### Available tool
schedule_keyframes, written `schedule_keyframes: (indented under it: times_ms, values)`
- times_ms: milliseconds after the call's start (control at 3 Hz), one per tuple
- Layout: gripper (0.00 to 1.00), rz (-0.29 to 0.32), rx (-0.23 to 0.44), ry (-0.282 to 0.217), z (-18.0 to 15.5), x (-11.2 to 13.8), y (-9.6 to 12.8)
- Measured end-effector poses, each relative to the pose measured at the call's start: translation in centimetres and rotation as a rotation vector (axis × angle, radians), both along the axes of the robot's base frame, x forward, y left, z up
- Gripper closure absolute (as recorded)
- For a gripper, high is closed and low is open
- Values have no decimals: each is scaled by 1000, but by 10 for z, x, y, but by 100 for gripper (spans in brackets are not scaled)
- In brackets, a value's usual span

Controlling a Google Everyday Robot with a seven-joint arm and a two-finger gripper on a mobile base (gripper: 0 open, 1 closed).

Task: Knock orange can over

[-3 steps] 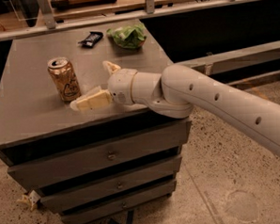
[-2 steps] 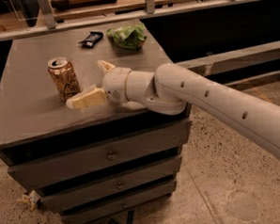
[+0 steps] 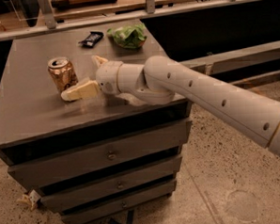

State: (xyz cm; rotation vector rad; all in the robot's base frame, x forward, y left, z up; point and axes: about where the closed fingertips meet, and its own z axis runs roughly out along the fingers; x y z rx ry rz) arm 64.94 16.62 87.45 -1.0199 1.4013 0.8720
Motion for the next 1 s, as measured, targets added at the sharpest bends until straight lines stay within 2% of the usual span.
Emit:
schedule_keyframes:
  times_ms: [333, 667, 1000]
  values:
    - [0, 49, -1, 20, -1, 12, 13]
    - [18, 125, 5, 52, -3, 14, 29]
    - [41, 181, 14, 68, -2, 12, 41]
